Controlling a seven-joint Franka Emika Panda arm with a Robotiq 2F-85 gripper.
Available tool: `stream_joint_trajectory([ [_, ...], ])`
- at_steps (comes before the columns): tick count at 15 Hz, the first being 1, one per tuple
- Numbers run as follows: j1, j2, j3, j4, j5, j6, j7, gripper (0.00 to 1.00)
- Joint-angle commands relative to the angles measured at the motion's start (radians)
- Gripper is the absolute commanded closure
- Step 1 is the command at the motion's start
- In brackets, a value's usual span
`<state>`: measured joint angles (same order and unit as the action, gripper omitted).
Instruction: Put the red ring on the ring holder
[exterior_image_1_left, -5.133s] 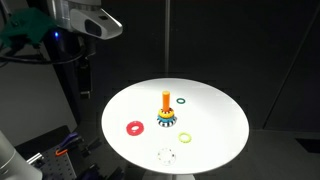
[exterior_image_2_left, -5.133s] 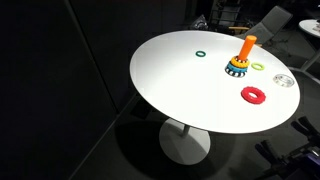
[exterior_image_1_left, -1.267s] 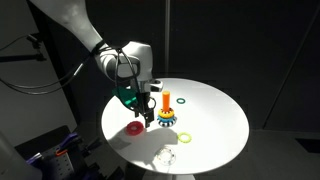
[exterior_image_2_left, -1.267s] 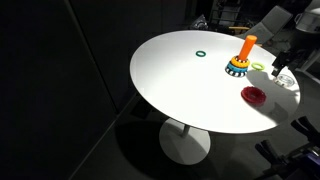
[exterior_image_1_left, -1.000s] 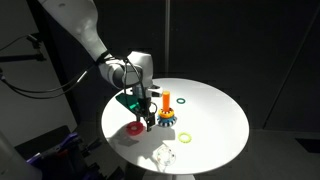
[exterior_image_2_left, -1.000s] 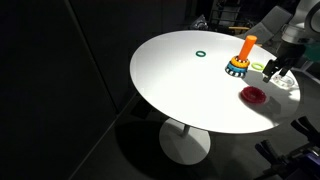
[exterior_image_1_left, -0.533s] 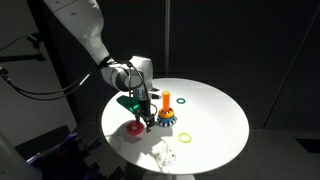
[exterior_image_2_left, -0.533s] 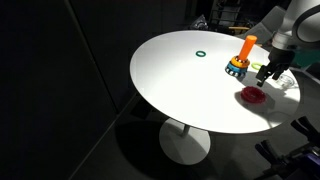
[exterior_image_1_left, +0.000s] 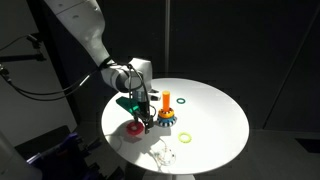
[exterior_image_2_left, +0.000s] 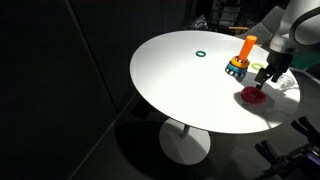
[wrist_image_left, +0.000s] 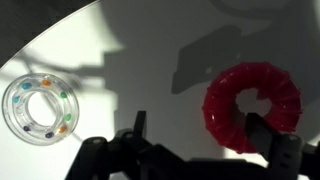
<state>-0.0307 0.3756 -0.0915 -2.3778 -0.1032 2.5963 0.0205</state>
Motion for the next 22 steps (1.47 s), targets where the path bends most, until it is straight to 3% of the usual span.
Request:
stream_joint_trajectory([
  [1, -0.013, 0.017, 0.015, 0.026, 0.021, -0.03, -0.016, 0.0],
  [5, -0.015, 0.032, 0.018, 0.032, 0.027, -0.033, -0.019, 0.0],
  [9, -0.016, 0.048, 0.019, 0.043, 0.032, -0.035, -0.018, 0.13],
  [10, -0.015, 0.067, 0.02, 0.055, 0.035, -0.03, -0.016, 0.11],
  [16, -0.015, 0.114, 0.024, 0.092, 0.041, -0.03, -0.015, 0.24],
  [17, -0.015, 0.119, 0.024, 0.096, 0.041, -0.029, -0.014, 0.31],
  [18, -0.014, 0.122, 0.024, 0.099, 0.041, -0.03, -0.013, 0.5],
  [20, -0.012, 0.115, 0.024, 0.1, 0.041, -0.028, -0.01, 0.57],
  [22, -0.006, 0.097, 0.025, 0.093, 0.039, -0.025, -0.003, 0.73],
])
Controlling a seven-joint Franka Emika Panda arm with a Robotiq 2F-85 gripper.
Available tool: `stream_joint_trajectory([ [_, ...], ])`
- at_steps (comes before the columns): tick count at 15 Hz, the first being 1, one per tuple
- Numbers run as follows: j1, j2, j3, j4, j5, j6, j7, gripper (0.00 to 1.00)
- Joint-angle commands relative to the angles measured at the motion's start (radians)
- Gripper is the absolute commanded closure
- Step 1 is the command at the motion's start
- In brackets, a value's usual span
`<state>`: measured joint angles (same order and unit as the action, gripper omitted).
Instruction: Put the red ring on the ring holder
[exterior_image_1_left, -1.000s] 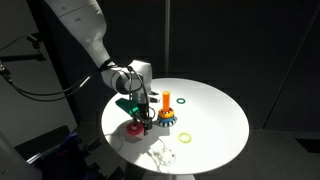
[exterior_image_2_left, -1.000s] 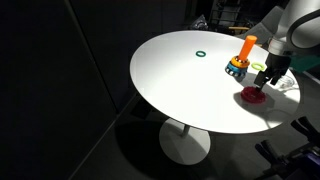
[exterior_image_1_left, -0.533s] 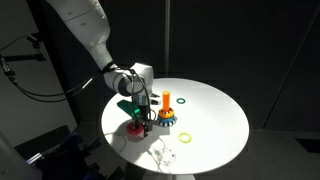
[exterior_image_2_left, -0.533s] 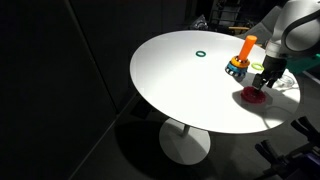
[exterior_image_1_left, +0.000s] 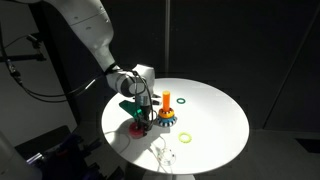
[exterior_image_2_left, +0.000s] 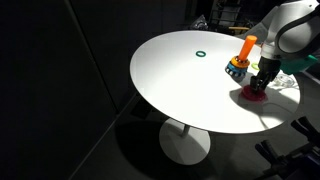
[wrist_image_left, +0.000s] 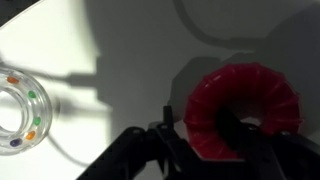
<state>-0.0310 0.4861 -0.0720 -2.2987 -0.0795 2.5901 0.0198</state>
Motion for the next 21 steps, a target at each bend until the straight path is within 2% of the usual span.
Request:
stream_joint_trajectory([
  [1, -0.003, -0.025, 0.005, 0.009, 0.013, -0.018, 0.0, 0.82],
  [2, -0.002, -0.034, 0.003, 0.006, 0.011, -0.017, 0.003, 0.91],
  [11, -0.003, -0.205, -0.026, -0.016, 0.001, -0.067, 0.026, 0.9],
  [21, -0.028, -0.319, -0.024, 0.084, 0.029, -0.31, 0.009, 0.9],
])
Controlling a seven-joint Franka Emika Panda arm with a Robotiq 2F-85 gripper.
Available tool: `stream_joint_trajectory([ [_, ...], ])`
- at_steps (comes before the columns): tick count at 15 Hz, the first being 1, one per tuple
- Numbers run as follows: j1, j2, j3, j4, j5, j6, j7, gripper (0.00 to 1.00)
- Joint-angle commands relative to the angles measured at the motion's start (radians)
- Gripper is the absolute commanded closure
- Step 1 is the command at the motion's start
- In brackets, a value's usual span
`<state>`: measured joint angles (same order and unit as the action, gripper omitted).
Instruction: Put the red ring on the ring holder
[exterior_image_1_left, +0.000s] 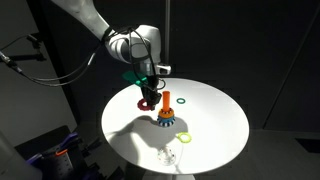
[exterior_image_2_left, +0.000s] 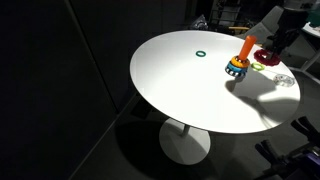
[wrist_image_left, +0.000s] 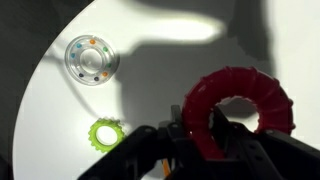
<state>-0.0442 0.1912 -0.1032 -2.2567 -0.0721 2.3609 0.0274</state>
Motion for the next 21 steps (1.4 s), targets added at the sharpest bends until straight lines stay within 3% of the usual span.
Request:
stream_joint_trajectory([
  [1, -0.017, -0.028, 0.006, 0.058, 0.027, -0.104, 0.001, 0.9],
  [7, -0.036, -0.012, -0.003, 0.154, 0.045, -0.159, 0.021, 0.9],
  [21, -0.058, 0.089, -0.019, 0.317, 0.058, -0.167, 0.095, 0.9],
])
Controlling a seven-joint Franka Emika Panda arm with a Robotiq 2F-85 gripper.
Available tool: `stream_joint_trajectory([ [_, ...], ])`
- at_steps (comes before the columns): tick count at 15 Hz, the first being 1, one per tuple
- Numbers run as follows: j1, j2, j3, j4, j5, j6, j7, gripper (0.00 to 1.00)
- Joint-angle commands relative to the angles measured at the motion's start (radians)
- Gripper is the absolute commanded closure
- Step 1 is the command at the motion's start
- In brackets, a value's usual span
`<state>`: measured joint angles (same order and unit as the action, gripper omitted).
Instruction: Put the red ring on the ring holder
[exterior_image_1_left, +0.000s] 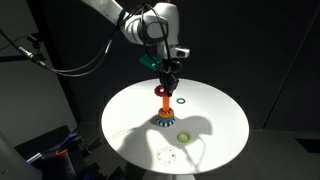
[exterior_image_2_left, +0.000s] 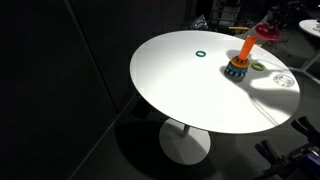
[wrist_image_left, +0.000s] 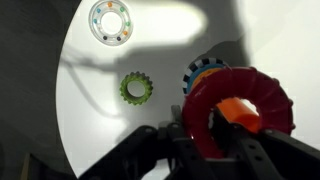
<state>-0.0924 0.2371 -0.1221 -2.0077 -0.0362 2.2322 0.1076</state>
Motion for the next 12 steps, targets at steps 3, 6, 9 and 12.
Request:
stream_joint_trajectory([
  [3, -0.018, 0.077, 0.001, 0.1, 0.043, -0.041, 0.007, 0.91],
  [6, -0.026, 0.099, 0.007, 0.123, 0.074, -0.043, -0.01, 0.91],
  [9, -0.032, 0.111, 0.013, 0.13, 0.108, -0.041, -0.03, 0.91],
  [12, -0.036, 0.117, 0.016, 0.137, 0.135, -0.044, -0.047, 0.91],
])
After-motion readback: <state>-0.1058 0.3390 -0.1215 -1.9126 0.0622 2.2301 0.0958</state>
